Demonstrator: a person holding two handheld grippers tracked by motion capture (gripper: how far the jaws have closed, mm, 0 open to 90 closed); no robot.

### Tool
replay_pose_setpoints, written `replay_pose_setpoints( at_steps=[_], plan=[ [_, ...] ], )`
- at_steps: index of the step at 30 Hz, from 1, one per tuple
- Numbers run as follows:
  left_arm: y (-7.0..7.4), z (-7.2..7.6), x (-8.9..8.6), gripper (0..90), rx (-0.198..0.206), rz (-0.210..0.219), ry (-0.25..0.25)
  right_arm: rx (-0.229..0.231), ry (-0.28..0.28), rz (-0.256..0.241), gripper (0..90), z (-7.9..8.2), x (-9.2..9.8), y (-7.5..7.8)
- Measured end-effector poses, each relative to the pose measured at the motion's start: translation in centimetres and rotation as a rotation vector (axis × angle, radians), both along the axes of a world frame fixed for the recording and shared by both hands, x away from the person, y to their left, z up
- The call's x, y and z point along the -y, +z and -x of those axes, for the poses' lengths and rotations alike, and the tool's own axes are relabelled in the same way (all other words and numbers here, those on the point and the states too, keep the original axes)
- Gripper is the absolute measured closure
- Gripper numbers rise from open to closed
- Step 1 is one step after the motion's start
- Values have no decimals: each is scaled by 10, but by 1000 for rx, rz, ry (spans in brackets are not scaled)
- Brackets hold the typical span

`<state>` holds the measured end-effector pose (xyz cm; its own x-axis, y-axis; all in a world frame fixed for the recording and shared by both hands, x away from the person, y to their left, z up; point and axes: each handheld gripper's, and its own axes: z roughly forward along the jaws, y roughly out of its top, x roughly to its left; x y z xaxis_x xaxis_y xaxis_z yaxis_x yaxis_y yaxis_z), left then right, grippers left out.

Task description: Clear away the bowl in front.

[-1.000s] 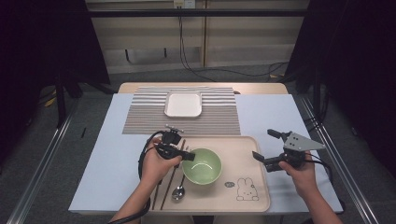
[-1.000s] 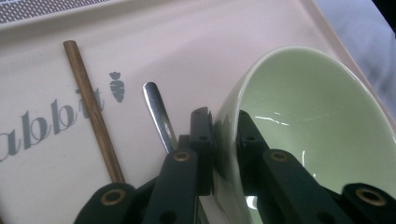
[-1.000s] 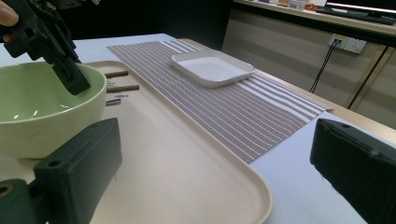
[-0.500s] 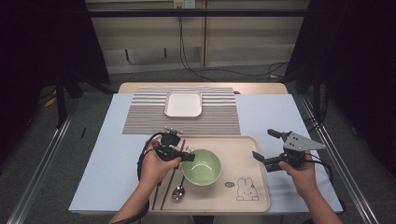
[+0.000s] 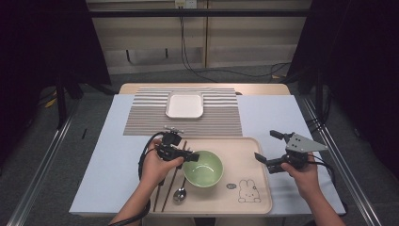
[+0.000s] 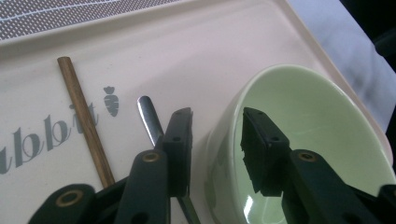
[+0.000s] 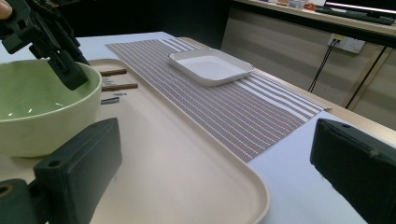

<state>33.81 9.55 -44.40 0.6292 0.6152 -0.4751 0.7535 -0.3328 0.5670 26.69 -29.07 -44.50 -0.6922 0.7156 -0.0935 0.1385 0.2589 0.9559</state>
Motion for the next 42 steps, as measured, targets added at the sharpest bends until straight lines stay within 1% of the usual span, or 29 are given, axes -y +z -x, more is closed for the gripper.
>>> replay_pose_setpoints(
  at_steps=[1, 2, 3, 4, 5, 7, 8, 9, 10, 11, 12, 14, 15, 18, 19, 20, 22, 23, 24, 25, 27, 30, 31, 32, 33, 34, 35, 37, 42],
  plan=[
    [1, -1, 0, 607, 2, 3, -10, 0, 3, -1, 17, 0, 0, 0],
    [2, -2, -1, 587, 2, 8, -6, 0, 2, 3, 17, 0, 0, 0],
    [3, -2, -1, 561, 15, 14, 2, 2, 3, 7, 17, 0, 0, 0],
    [4, -4, -2, 556, 10, 28, -6, 1, 3, 6, 17, 0, 0, 0],
    [5, -4, -2, 554, 2, 27, 2, 0, 4, 5, 17, 0, 0, 0],
    [7, -6, -4, 524, 23, 37, 13, 1, 2, 5, 17, 0, 0, 0],
    [7, -7, -4, 492, 28, 59, 16, 1, 1, -1, 17, 0, 0, 0],
    [8, -8, -6, 453, 35, 68, 16, 3, 0, 0, 17, 0, 0, 0],
    [10, -9, -6, 436, 32, 76, 22, 3, -1, -1, 17, 0, 0, 0],
    [12, -10, -7, 440, 35, 79, 22, 2, 0, -1, 17, 0, 0, 0],
    [13, -10, -7, 436, 45, 89, 36, 3, -3, 2, 16, 0, 0, 0],
    [17, -13, -9, 396, 60, 95, 29, 0, 1, 0, 17, 0, 0, 0],
    [18, -14, -9, 382, 60, 107, 42, 2, 5, 5, 17, 0, 0, 0],
    [21, -19, -12, 357, 72, 101, 48, 1, 0, 0, 17, 0, 0, 0],
    [21, -21, -12, 343, 68, 109, 58, 1, 1, 1, 17, 0, 0, 0],
    [21, -23, -13, 320, 63, 104, 66, 3, 4, 5, 17, 0, 0, 0],
    [22, -27, -15, 282, 71, 106, 83, 3, -1, 7, 17, 0, 0, 0],
    [22, -28, -15, 282, 67, 106, 94, 3, -2, 4, 17, 0, 0, 0],
    [23, -30, -16, 283, 72, 103, 100, 1, 1, 2, 17, 0, 0, -1],
    [23, -32, -16, 278, 70, 111, 112, 0, 0, 2, 17, 0, 0, -1],
    [24, -37, -19, 247, 88, 106, 121, 3, -4, 4, 16, 0, 0, 0],
    [24, -44, -21, 212, 87, 101, 148, 4, -2, 2, 17, 0, 0, 0],
    [24, -47, -22, 203, 93, 89, 145, 3, -3, 3, 17, 0, 0, 0],
    [24, -49, -22, 195, 91, 93, 160, 3, -4, 3, 17, 0, 0, 0],
    [23, -51, -23, 187, 91, 88, 163, 3, -3, 4, 17, 0, 0, 0],
    [23, -53, -25, 181, 92, 84, 164, 3, -4, 4, 17, 0, 0, 0],
    [22, -55, -25, 180, 88, 91, 180, 3, -4, 4, 17, 0, 0, 0],
    [22, -59, -27, 169, 90, 76, 185, 3, -3, 4, 16, 0, 0, 0],
    [20, -67, -31, 160, 85, 79, 221, 3, -3, 3, 17, -1, 0, -1]
  ],
)
